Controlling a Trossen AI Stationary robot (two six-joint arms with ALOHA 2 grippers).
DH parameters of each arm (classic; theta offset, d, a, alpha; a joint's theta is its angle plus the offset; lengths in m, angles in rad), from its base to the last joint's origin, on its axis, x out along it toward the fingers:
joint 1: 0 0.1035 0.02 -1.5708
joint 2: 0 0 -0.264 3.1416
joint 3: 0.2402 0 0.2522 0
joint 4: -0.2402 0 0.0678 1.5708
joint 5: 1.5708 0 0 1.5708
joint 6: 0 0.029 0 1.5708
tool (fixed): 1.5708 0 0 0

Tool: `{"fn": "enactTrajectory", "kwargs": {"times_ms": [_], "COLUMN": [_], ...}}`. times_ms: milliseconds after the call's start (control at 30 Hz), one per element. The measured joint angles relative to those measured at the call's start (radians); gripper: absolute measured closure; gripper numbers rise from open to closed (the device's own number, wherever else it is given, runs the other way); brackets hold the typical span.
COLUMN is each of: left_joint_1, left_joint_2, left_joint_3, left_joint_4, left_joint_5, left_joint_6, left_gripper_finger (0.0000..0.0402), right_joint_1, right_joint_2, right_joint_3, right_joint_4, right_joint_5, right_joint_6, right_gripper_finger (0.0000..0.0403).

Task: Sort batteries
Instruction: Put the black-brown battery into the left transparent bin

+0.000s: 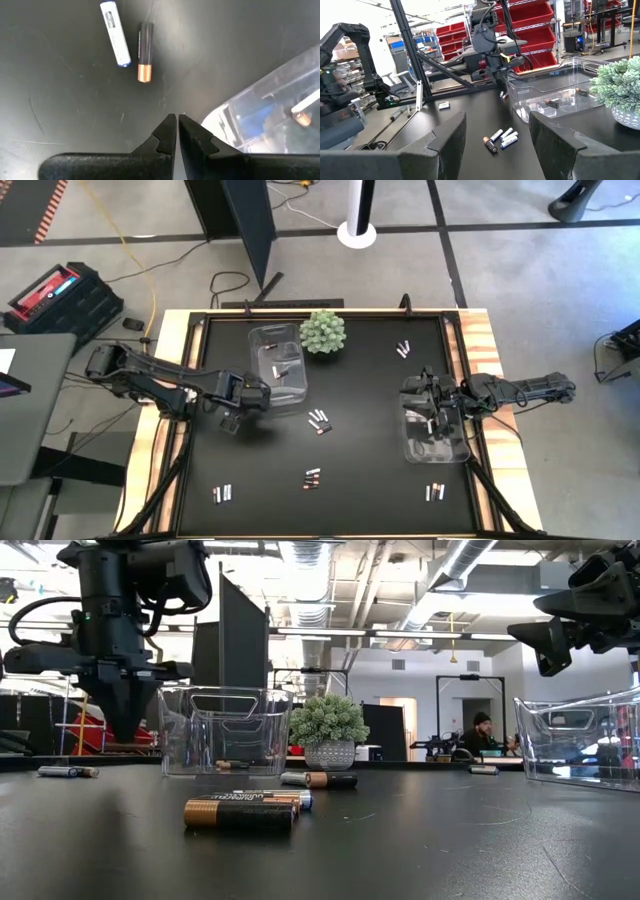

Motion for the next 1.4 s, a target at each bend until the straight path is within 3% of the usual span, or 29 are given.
{"fn": "enactTrajectory", "kwargs": {"times_ms": [300, 767, 1400], "left_joint_1": [0.03, 0.03, 0.03], "left_joint_2": [-0.009, -0.01, -0.01], "left_joint_3": [-0.004, -0.005, -0.003], "left_joint_4": [-0.056, -0.065, -0.06], "left_joint_5": [0.0, -0.013, -0.015], "left_joint_6": [0.017, 0.482, 0.496], "left_gripper_finger": [0.0386, 0.0386, 0.0386], "right_joint_1": [0.0, 0.0, 0.0], "right_joint_2": [0.0, 0.0, 0.0], "right_joint_3": [0.0, 0.0, 0.0], "right_joint_4": [0.0, 0.0, 0.0], "right_joint_5": [0.0, 0.0, 0.0], "right_joint_6": [0.0, 0.0, 0.0], "right_gripper_finger": [0.0168, 0.0168, 0.0168]}}
